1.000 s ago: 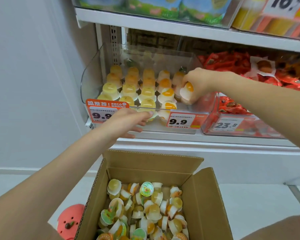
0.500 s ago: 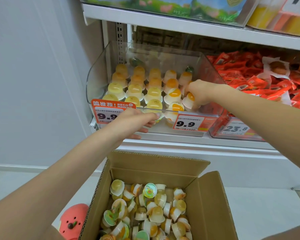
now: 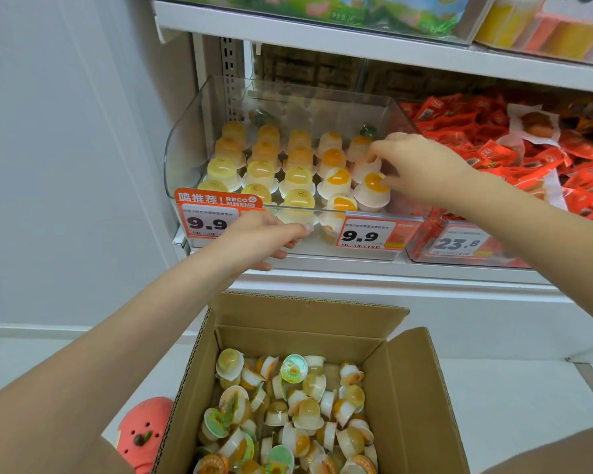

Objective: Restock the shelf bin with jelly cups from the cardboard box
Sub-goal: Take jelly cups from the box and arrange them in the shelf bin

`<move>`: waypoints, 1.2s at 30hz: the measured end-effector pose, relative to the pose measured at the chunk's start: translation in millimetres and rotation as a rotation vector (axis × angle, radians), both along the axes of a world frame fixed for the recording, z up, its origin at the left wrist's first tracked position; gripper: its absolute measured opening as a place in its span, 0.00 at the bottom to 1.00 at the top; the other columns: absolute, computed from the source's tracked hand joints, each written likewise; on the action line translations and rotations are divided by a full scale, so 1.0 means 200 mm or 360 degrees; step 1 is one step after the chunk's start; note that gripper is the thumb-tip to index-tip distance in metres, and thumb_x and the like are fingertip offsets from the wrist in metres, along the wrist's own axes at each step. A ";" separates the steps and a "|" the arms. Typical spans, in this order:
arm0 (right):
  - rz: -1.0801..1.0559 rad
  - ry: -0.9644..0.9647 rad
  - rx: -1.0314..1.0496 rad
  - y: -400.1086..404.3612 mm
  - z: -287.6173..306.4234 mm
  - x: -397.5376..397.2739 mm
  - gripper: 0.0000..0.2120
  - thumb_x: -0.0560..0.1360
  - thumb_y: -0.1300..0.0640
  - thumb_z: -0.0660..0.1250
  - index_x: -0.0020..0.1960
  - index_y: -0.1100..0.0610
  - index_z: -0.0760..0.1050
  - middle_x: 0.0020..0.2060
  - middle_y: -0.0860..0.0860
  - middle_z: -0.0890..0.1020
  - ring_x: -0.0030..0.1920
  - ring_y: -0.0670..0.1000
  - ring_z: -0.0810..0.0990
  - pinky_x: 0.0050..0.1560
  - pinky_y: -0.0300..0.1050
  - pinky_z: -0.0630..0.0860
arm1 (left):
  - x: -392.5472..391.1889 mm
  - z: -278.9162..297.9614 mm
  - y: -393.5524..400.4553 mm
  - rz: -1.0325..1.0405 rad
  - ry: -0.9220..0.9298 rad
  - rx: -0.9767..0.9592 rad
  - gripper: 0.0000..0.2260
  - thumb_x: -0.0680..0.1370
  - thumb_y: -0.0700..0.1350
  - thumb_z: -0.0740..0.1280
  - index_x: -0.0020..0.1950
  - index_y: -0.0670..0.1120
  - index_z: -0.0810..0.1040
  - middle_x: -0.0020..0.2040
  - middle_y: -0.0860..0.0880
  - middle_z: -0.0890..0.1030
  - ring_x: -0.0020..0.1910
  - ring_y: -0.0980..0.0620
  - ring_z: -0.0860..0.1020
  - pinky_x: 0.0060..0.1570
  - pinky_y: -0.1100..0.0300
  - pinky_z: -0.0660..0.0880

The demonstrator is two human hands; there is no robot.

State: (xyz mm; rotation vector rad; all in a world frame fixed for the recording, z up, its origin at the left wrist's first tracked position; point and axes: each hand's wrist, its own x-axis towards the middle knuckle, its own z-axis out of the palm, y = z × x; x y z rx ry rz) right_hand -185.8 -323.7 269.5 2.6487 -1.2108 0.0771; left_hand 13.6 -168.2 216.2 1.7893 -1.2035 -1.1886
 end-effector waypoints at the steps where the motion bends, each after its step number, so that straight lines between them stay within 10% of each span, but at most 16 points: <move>1: 0.0034 -0.0094 -0.0112 0.06 -0.01 -0.04 0.15 0.74 0.63 0.66 0.60 0.55 0.73 0.51 0.57 0.75 0.53 0.61 0.75 0.41 0.52 0.74 | -0.01 -0.01 0.01 -0.0025 -0.0013 0.0006 0.15 0.75 0.57 0.67 0.51 0.47 0.81 0.49 0.53 0.82 0.49 0.55 0.80 0.50 0.57 0.78; 5: 0.0410 -0.0196 -0.0430 0.31 -0.19 -0.17 0.16 0.67 0.71 0.69 0.53 0.61 0.76 0.46 0.59 0.80 0.45 0.63 0.78 0.34 0.51 0.73 | -0.06 -0.16 0.01 -0.0147 -0.0127 0.0124 0.12 0.76 0.52 0.67 0.51 0.44 0.80 0.48 0.51 0.83 0.47 0.53 0.81 0.47 0.57 0.77; 10: 0.0597 -0.0259 -0.0534 0.47 -0.55 -0.25 0.16 0.65 0.69 0.69 0.52 0.59 0.77 0.56 0.58 0.79 0.56 0.60 0.74 0.50 0.53 0.70 | -0.10 -0.60 0.05 -0.0402 -0.0614 0.0309 0.05 0.75 0.47 0.69 0.43 0.46 0.78 0.44 0.48 0.81 0.46 0.51 0.78 0.45 0.58 0.76; 16: 0.0428 0.0625 0.0641 0.64 -1.22 -0.28 0.25 0.75 0.65 0.63 0.70 0.53 0.64 0.66 0.52 0.70 0.66 0.54 0.67 0.62 0.50 0.66 | -0.09 -1.19 0.22 -0.0939 -0.1176 0.0626 0.11 0.76 0.40 0.63 0.59 0.46 0.74 0.59 0.46 0.76 0.57 0.47 0.75 0.51 0.56 0.75; 24: 0.0028 0.0435 0.1388 0.70 -1.77 -0.06 0.18 0.76 0.60 0.62 0.66 0.52 0.68 0.61 0.55 0.75 0.62 0.58 0.73 0.57 0.54 0.74 | 0.06 -1.55 0.35 -0.1223 -0.1389 0.0838 0.25 0.73 0.53 0.69 0.68 0.51 0.68 0.66 0.49 0.71 0.66 0.47 0.67 0.61 0.51 0.70; 36: 0.0401 0.0447 0.1408 0.96 -2.00 -0.01 0.32 0.72 0.50 0.69 0.72 0.54 0.62 0.69 0.52 0.68 0.70 0.54 0.62 0.68 0.52 0.62 | -0.03 -1.67 0.50 -0.1218 -0.1558 -0.0147 0.14 0.70 0.47 0.70 0.54 0.46 0.78 0.54 0.48 0.78 0.57 0.46 0.74 0.61 0.53 0.63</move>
